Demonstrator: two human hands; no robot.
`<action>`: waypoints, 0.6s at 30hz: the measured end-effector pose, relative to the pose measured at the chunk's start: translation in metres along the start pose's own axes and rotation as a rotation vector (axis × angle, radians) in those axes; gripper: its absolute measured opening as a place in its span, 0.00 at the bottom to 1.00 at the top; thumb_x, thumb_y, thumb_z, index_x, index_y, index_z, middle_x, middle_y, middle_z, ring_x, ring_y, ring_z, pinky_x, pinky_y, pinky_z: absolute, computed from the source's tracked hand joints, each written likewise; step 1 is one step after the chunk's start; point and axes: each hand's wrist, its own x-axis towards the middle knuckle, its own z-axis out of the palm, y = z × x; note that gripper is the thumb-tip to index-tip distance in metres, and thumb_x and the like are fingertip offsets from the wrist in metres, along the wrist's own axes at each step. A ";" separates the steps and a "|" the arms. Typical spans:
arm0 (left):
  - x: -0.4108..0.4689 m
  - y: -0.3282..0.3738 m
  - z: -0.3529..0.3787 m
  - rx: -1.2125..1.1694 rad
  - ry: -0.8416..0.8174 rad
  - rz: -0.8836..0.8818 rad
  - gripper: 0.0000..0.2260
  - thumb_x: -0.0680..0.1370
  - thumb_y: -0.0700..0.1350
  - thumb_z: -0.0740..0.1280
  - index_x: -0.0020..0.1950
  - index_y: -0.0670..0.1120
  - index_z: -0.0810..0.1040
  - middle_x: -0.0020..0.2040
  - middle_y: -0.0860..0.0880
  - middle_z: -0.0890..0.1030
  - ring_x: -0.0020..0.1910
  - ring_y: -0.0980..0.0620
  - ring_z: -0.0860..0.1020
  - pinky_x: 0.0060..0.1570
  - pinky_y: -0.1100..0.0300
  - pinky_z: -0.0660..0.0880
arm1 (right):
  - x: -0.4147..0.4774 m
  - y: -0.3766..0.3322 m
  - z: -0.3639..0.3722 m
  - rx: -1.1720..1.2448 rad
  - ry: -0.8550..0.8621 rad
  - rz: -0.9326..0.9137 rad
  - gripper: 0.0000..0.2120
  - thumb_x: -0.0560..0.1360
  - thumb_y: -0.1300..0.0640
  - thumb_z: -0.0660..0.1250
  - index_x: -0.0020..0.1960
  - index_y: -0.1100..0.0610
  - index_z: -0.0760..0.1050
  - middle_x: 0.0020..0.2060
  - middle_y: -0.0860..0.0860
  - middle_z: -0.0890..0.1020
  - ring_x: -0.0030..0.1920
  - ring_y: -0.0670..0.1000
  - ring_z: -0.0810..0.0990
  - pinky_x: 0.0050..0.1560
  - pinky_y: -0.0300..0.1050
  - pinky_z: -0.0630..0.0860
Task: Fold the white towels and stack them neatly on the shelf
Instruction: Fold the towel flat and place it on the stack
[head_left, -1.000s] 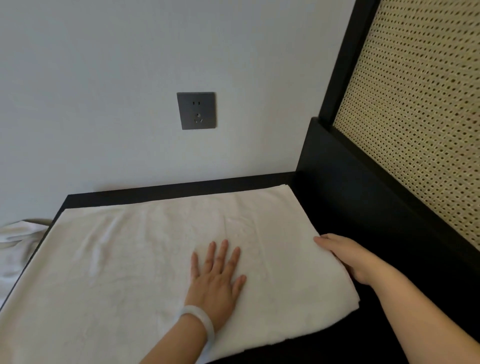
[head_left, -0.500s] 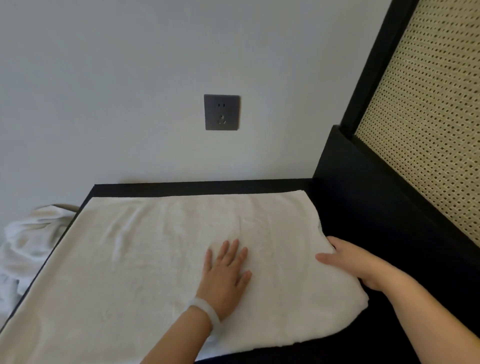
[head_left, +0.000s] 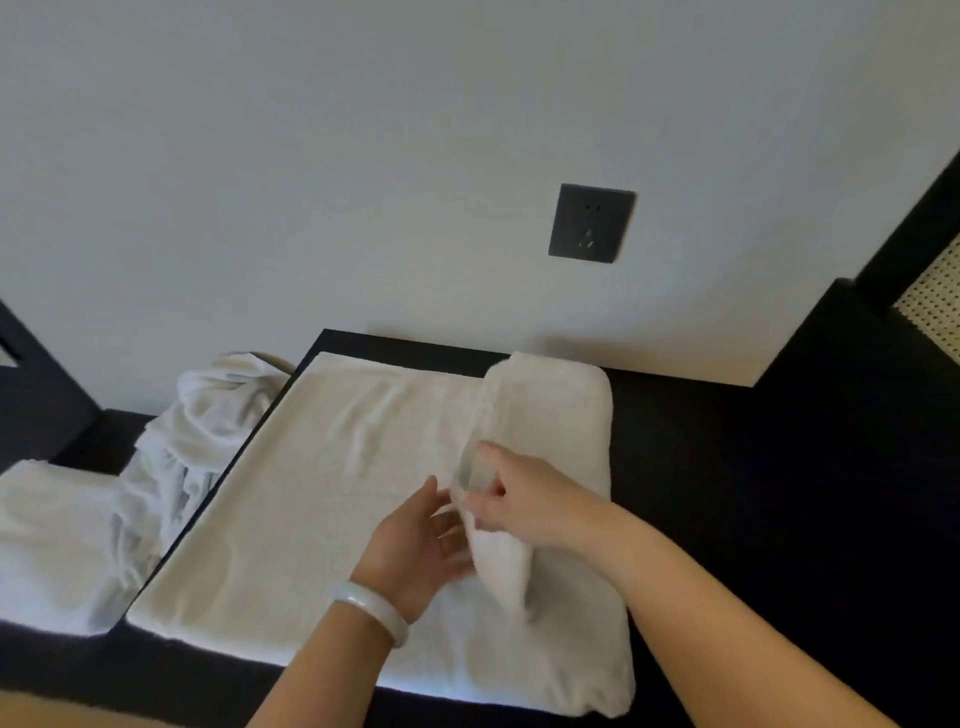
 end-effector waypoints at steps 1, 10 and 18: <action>-0.002 0.000 -0.005 0.020 -0.014 -0.013 0.23 0.82 0.53 0.57 0.65 0.36 0.76 0.54 0.36 0.81 0.47 0.39 0.82 0.42 0.49 0.80 | 0.007 -0.001 0.010 0.055 -0.051 0.021 0.27 0.81 0.49 0.62 0.77 0.52 0.59 0.53 0.49 0.79 0.49 0.50 0.82 0.49 0.44 0.80; -0.008 -0.001 -0.001 0.898 0.131 0.057 0.24 0.71 0.42 0.74 0.64 0.52 0.70 0.55 0.49 0.80 0.50 0.44 0.81 0.48 0.43 0.81 | 0.083 0.031 -0.003 -0.225 0.314 0.186 0.18 0.82 0.53 0.59 0.70 0.57 0.67 0.63 0.55 0.73 0.61 0.54 0.74 0.60 0.47 0.71; 0.002 0.006 -0.004 1.035 0.092 0.016 0.26 0.72 0.36 0.70 0.66 0.53 0.68 0.57 0.49 0.78 0.54 0.47 0.79 0.55 0.51 0.78 | 0.104 0.075 0.025 -0.455 0.235 0.019 0.29 0.84 0.44 0.45 0.81 0.52 0.41 0.80 0.50 0.42 0.79 0.49 0.39 0.77 0.51 0.36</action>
